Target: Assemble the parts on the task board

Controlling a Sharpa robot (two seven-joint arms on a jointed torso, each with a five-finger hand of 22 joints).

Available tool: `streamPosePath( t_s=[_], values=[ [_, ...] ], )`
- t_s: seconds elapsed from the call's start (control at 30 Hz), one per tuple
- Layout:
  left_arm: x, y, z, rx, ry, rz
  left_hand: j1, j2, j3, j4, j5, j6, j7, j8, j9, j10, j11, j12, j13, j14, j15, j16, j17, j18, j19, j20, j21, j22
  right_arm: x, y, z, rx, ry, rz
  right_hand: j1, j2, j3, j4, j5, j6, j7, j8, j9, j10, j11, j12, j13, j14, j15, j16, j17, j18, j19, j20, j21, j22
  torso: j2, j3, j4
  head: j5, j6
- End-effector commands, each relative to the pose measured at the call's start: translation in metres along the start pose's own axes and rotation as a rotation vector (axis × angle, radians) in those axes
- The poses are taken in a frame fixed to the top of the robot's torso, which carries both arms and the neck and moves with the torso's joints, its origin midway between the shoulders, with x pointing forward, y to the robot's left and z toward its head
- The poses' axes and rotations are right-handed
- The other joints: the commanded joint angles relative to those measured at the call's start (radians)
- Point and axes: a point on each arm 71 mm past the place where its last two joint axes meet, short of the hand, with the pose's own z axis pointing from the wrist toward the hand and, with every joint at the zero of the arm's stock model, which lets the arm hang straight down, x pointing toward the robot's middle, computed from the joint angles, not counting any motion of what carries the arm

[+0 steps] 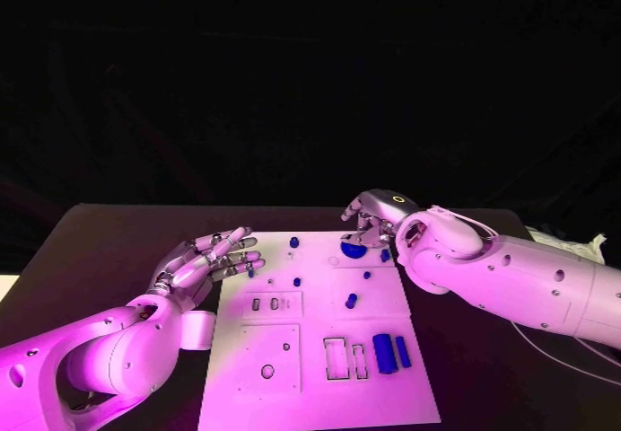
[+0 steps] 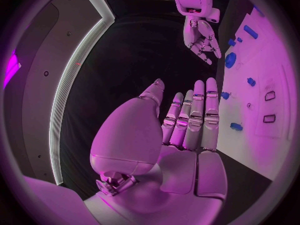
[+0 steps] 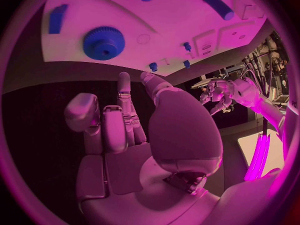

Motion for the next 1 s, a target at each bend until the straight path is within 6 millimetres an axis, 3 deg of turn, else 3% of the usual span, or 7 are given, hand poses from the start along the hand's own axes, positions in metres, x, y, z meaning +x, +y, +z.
streamPosePath(
  t_s=[0.03, 0.07, 0.1, 0.2, 0.27, 0.47, 1.0],
  values=[
    [0.003, -0.001, 0.001, 0.003, 0.024, -0.013, 0.0, 0.008, 0.001, -0.007, -0.003, 0.007, 0.006, -0.007, -0.001, 0.003, 0.003, -0.004, -0.001, -0.007, 0.0, -0.005, 0.002, 0.009, 0.006, -0.002, -0.005, -0.001, 0.005, -0.007, -0.005, 0.054, 0.081, 0.108, 0.015, 0.004, -0.081, 0.02, 0.013, -0.003, -0.006, -0.004, 0.0, -0.006, 0.0, 0.195, 0.21, 0.061, -0.011, 0.038, 0.059, -0.021, 0.018, -0.004, 0.038, 0.055, -0.001, 0.0005, -0.0102, 0.0, 0.006],
    [0.003, -0.001, 0.001, 0.002, 0.024, -0.013, 0.0, 0.008, 0.001, -0.007, -0.003, 0.007, 0.006, -0.007, -0.001, 0.003, 0.003, -0.004, -0.001, -0.007, 0.0, -0.005, 0.002, 0.009, 0.006, -0.002, -0.005, -0.001, 0.005, -0.011, -0.007, 0.061, 0.091, 0.111, 0.034, 0.018, -0.138, 0.035, 0.019, -0.006, -0.005, -0.004, 0.0, -0.033, 0.002, 0.344, 0.377, 0.062, -0.011, 0.058, 0.09, -0.024, 0.022, -0.004, 0.054, 0.077, -0.001, 0.0014, -0.0118, 0.004, 0.007],
    [0.002, -0.001, 0.001, 0.002, 0.024, -0.013, 0.0, 0.008, 0.001, -0.007, -0.003, 0.007, 0.006, -0.007, -0.001, 0.003, 0.003, -0.004, -0.001, -0.007, 0.0, -0.005, 0.002, 0.009, 0.006, -0.002, -0.005, -0.001, 0.006, -0.016, -0.009, 0.07, 0.102, 0.112, 0.06, 0.038, -0.189, 0.063, 0.024, -0.011, -0.006, -0.003, 0.0, -0.046, 0.007, 0.508, 0.555, 0.066, 0.003, 0.081, 0.128, -0.024, 0.023, -0.002, 0.069, 0.098, -0.002, 0.002, -0.0134, 0.008, 0.007],
    [0.003, 0.0, 0.002, 0.002, 0.025, -0.013, 0.001, 0.008, 0.001, -0.009, -0.003, 0.007, 0.006, -0.007, -0.001, 0.003, 0.002, -0.004, -0.001, -0.007, 0.0, -0.006, 0.002, 0.009, 0.007, -0.002, -0.005, -0.002, 0.009, -0.022, -0.012, 0.081, 0.119, 0.1, 0.088, 0.059, -0.236, 0.11, 0.025, -0.021, 0.002, -0.005, 0.0, -0.039, 0.007, 0.718, 0.78, 0.072, 0.008, 0.111, 0.184, -0.035, 0.028, 0.014, 0.093, 0.133, -0.002, 0.0029, -0.0134, 0.009, 0.005],
    [0.003, 0.0, 0.002, 0.001, 0.025, -0.013, 0.001, 0.009, 0.001, -0.009, -0.003, 0.007, 0.006, -0.007, -0.001, 0.003, 0.002, -0.004, -0.001, -0.007, 0.0, -0.006, 0.002, 0.009, 0.007, -0.002, -0.005, -0.002, 0.011, -0.026, -0.012, 0.087, 0.128, 0.091, 0.097, 0.052, -0.251, 0.124, 0.021, -0.023, 0.007, -0.006, 0.0, -0.032, 0.014, 0.774, 0.84, 0.074, 0.007, 0.118, 0.199, -0.034, 0.03, 0.014, 0.1, 0.145, -0.003, 0.0024, -0.0121, 0.007, 0.003],
    [0.003, 0.0, 0.002, 0.001, 0.025, -0.014, 0.001, 0.009, 0.001, -0.009, -0.003, 0.007, 0.006, -0.007, -0.001, 0.003, 0.002, -0.004, -0.001, -0.007, 0.0, -0.006, 0.002, 0.009, 0.007, -0.002, -0.005, -0.002, 0.018, -0.028, -0.01, 0.094, 0.146, 0.068, 0.121, 0.056, -0.263, 0.143, 0.018, -0.025, 0.011, -0.006, 0.001, -0.013, 0.018, 0.868, 0.942, 0.077, 0.011, 0.131, 0.223, -0.037, 0.033, 0.018, 0.114, 0.165, -0.001, 0.0018, -0.0109, 0.006, 0.002],
    [0.002, 0.001, 0.003, -0.001, 0.025, -0.013, 0.001, 0.009, 0.001, -0.009, -0.003, 0.007, 0.006, -0.007, -0.001, 0.003, 0.002, -0.004, -0.001, -0.007, 0.0, -0.006, 0.002, 0.009, 0.007, -0.002, -0.005, -0.002, 0.03, -0.021, 0.002, 0.116, 0.13, 0.038, 0.137, 0.086, -0.261, 0.139, 0.018, -0.013, 0.012, -0.002, 0.006, 0.034, 0.021, 1.005, 1.079, 0.083, 0.014, 0.146, 0.255, -0.042, 0.043, 0.021, 0.137, 0.201, -0.002, 0.001, -0.0114, 0.012, -0.007]
  ],
)
